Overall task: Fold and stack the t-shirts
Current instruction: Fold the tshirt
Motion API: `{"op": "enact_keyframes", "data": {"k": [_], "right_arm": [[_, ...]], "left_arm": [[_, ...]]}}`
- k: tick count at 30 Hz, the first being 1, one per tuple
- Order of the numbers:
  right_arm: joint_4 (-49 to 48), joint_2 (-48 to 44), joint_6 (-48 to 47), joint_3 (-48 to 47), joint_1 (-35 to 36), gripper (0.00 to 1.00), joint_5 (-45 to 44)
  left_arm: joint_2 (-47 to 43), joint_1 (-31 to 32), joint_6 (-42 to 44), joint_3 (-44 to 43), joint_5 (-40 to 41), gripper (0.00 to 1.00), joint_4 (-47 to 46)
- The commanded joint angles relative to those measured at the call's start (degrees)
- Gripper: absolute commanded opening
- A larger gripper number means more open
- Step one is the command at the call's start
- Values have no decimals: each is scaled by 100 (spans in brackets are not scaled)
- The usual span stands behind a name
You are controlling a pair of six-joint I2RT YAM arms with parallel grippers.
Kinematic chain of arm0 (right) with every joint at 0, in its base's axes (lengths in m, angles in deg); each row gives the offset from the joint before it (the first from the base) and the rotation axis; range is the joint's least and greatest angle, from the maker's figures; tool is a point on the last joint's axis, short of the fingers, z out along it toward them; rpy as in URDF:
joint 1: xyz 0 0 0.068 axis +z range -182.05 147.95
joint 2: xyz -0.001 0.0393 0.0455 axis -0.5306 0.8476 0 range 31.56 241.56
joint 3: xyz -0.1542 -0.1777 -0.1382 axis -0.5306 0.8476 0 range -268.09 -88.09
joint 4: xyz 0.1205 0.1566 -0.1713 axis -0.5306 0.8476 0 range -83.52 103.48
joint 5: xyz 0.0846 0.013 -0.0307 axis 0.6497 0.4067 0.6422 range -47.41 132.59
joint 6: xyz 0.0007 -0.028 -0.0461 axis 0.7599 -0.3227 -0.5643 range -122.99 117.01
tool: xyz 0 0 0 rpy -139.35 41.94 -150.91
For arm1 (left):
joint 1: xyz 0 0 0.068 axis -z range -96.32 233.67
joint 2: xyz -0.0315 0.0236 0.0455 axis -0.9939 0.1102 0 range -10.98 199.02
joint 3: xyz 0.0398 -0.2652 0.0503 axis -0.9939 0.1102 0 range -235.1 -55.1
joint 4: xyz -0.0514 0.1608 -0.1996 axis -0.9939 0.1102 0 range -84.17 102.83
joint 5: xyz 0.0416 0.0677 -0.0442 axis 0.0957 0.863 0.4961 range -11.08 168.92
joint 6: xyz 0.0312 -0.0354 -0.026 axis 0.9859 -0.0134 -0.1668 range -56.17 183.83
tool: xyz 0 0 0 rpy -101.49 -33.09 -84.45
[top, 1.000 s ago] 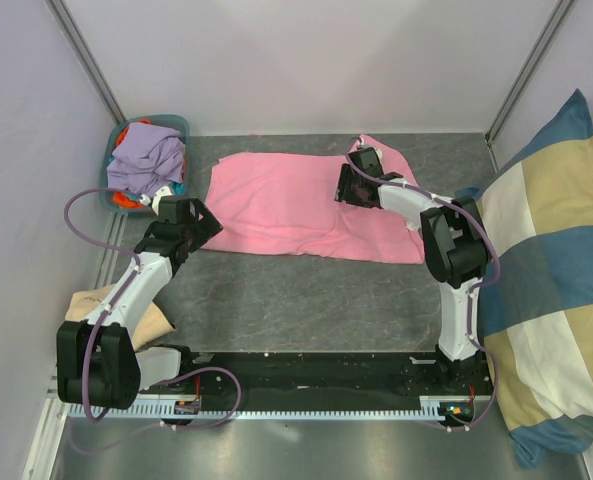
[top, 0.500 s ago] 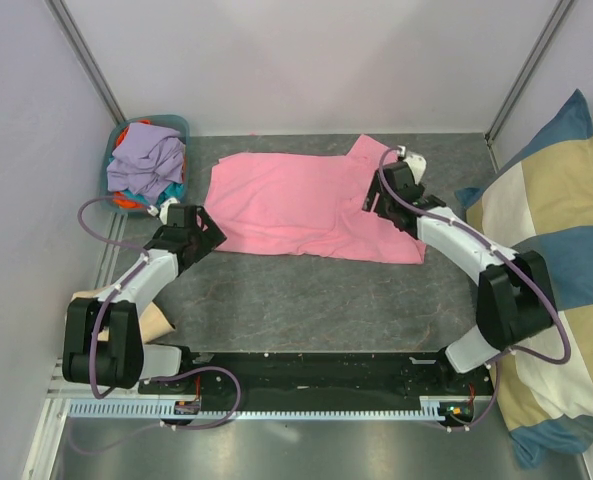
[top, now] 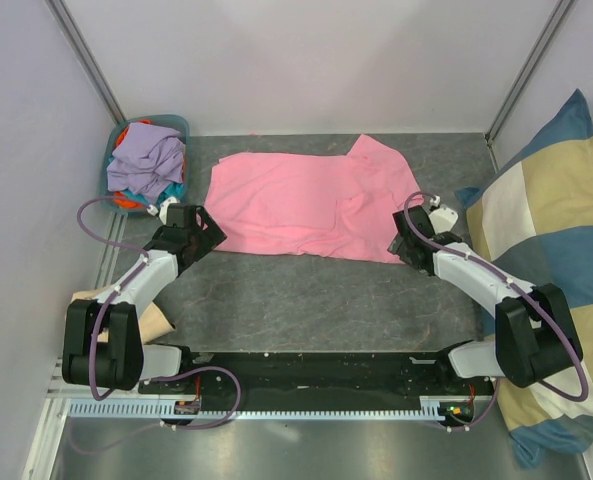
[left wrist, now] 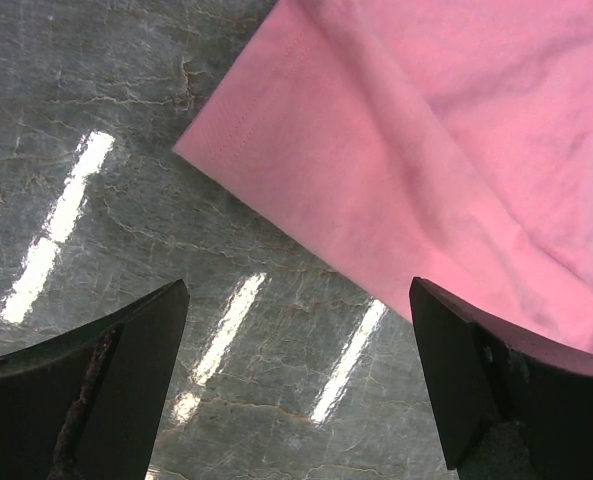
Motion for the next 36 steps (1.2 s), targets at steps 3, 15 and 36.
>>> {"op": "enact_keyframes", "data": {"k": [3,15,36], "right_arm": [[-9,-39,308,94,-10,76,-382],[-396,295,-87,129,-476,72,-172],[-888,453,-298,516,-555,0,259]], "left_arm": [[-58,2,-137,-31,-5,100,-227],[12,11,-154,4,109,100,-253],[-14,11,-128,48,294,100,-227]]}}
